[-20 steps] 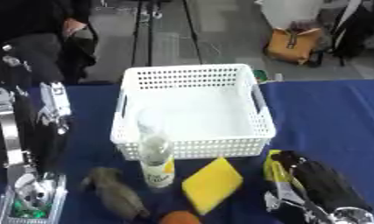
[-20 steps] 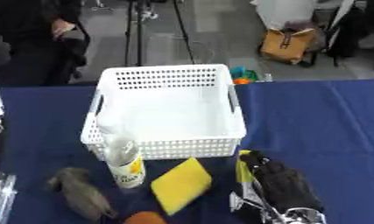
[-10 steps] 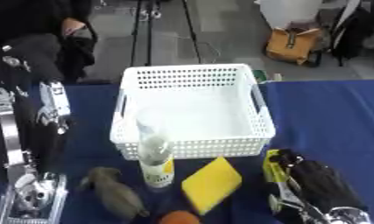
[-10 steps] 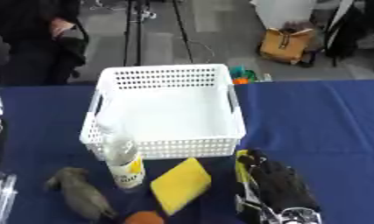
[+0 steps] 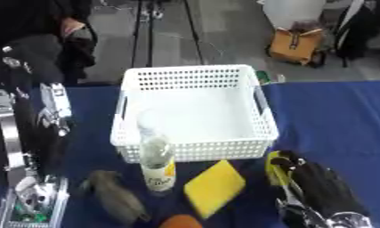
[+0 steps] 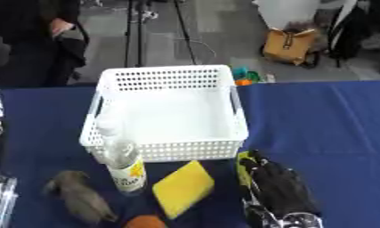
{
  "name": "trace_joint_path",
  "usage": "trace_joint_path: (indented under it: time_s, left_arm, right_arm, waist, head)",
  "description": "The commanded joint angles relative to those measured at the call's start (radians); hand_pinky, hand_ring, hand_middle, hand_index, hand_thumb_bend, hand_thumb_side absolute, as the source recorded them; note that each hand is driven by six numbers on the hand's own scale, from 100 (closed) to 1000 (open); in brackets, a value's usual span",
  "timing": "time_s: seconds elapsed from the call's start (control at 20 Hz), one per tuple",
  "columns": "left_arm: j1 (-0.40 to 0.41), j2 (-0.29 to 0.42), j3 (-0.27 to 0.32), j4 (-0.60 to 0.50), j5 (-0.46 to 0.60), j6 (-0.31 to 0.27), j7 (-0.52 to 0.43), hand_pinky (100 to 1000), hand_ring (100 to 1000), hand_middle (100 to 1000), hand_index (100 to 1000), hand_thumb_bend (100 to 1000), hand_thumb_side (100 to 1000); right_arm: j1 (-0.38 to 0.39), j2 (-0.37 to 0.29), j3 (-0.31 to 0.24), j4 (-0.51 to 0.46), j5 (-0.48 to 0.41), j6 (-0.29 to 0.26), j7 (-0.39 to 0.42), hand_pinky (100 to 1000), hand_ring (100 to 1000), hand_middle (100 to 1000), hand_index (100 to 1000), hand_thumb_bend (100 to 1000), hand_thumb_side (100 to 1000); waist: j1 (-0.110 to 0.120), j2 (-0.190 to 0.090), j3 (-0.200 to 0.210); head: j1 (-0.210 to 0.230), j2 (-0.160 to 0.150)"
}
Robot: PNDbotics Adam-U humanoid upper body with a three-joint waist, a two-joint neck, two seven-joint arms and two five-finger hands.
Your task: Pick up objects on the table and place them in the box.
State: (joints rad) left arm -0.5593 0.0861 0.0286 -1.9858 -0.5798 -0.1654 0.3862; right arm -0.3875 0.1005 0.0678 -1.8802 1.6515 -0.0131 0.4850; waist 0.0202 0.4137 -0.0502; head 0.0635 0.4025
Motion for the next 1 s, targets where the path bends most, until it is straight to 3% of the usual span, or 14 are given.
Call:
trace_joint_path:
  time_s: [0.05,0.2,0.4,1.0]
  left_arm:
    - [-0.009,0.004,0.004,-0.014,-0.002,0.000,0.002,743,711,674,746,100,752]
    - [-0.008,0.005,0.004,-0.014,-0.003,0.001,0.002,744,710,674,746,100,753]
    - [-0.007,0.006,0.004,-0.014,-0.004,0.002,0.002,747,710,674,747,100,751]
    - [-0.003,0.008,0.005,-0.014,-0.006,0.003,0.004,748,717,674,747,100,753]
  right_arm:
    - [-0.002,-0.008,0.001,-0.004,-0.038,0.000,-0.022,100,564,429,646,100,100]
    - [-0.012,-0.010,0.000,-0.031,-0.069,0.002,-0.031,100,546,393,560,100,100]
    - [-0.018,-0.013,-0.005,-0.062,-0.100,0.010,-0.031,100,519,360,512,100,100]
    - [-0.037,-0.020,-0.014,-0.119,-0.147,0.036,-0.051,100,500,330,471,100,100]
  waist:
    - [0.002,-0.016,-0.001]
    - [0.002,-0.022,-0.007]
    - [0.003,-0.028,-0.012]
    - [0.000,-0.038,-0.018]
  head:
    - [0.005,-0.006]
    - [0.012,-0.001]
    - [0.017,0.002]
    - [0.022,0.008]
